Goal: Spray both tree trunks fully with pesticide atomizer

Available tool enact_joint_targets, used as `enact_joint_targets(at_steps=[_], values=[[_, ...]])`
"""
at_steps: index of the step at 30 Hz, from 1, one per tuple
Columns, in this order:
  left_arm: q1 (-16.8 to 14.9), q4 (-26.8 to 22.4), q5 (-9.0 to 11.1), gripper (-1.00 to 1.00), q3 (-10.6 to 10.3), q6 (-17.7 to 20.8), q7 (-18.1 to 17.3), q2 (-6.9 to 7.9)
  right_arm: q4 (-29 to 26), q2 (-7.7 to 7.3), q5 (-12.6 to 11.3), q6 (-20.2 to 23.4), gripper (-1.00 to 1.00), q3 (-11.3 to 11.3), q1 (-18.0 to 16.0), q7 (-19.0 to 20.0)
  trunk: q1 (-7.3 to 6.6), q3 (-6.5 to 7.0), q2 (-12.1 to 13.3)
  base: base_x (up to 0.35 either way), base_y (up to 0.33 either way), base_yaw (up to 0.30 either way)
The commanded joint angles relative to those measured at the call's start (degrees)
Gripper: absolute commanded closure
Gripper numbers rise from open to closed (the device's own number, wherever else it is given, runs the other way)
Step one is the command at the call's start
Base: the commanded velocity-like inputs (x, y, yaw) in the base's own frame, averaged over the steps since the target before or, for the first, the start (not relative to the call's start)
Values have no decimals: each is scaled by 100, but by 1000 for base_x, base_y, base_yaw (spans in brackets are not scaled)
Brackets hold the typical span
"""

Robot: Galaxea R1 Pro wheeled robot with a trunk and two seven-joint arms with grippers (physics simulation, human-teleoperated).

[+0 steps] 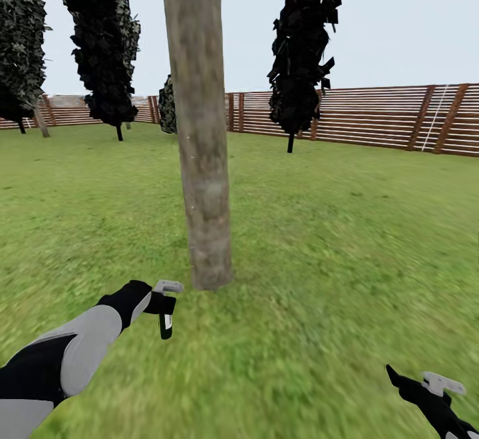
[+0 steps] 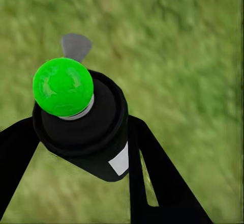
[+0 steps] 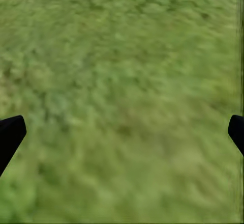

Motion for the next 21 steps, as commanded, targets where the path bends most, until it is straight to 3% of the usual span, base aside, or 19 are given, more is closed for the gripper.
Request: enact_joint_targets(at_steps=[1, 21], values=[[-3, -12, -59, 100, 47, 33, -34, -1, 7, -3, -18, -1, -100, -40, -3, 50, -1, -6, -3, 0, -306, 57], [-3, -12, -59, 100, 47, 33, -34, -35, 8, 0, -18, -1, -100, -32, -3, 50, -1, -6, -3, 0, -310, 255]])
